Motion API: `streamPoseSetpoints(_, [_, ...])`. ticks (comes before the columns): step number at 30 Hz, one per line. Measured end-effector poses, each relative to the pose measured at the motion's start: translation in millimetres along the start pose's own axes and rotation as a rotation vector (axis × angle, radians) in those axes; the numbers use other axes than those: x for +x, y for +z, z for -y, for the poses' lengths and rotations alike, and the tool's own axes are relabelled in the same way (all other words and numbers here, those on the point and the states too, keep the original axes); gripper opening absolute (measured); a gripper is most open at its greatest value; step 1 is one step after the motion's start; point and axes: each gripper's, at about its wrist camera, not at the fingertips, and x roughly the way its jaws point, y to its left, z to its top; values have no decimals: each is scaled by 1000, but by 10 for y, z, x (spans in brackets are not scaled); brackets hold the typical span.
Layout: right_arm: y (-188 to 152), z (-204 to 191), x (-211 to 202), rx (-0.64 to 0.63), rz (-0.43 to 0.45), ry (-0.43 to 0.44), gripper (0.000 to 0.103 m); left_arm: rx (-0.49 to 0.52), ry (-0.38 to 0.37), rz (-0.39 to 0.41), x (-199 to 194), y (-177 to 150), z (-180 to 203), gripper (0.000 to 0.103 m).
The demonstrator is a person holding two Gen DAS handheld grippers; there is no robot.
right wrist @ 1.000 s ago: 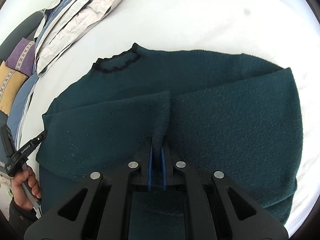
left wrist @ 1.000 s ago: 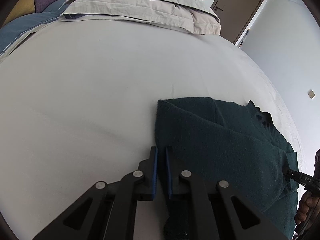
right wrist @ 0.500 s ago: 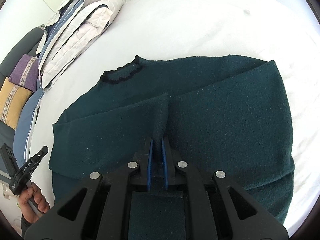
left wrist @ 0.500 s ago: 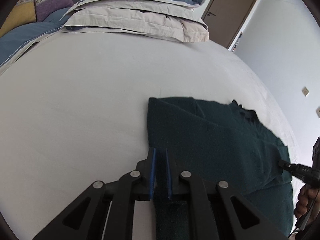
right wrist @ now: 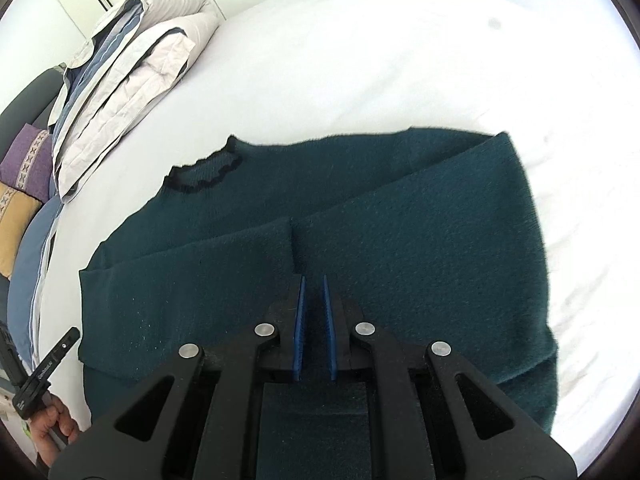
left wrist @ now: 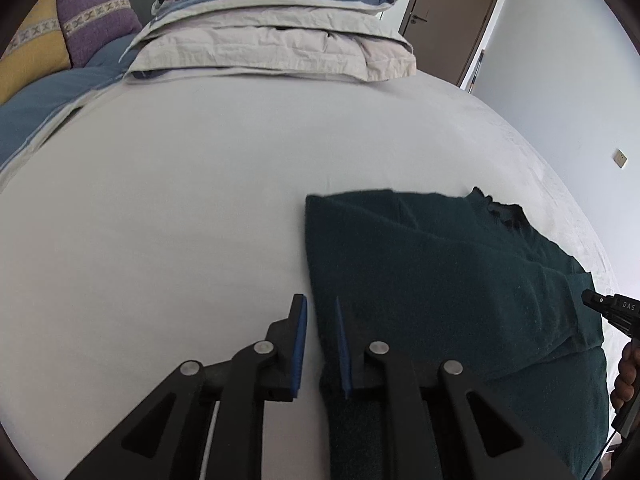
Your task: Fold small clothes
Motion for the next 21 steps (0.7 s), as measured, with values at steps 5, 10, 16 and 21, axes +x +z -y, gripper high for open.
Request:
streamPoseSetpoints(5, [49,-276,-61,-63,10,142,9,73,14,27,121,331,274,37])
streamPoseSetpoints(10, [-21,-481,308,-108,-73,191,9,98,78,-88,669,307,298,39])
streamPoseSetpoints(16, [-23,-22,528,52,-57,269,2,126,47,-35,707,167,224,41])
streamPoseSetpoints(21, [-26,13,229,84,23,264,10,129,53,-23,712,142,233,41])
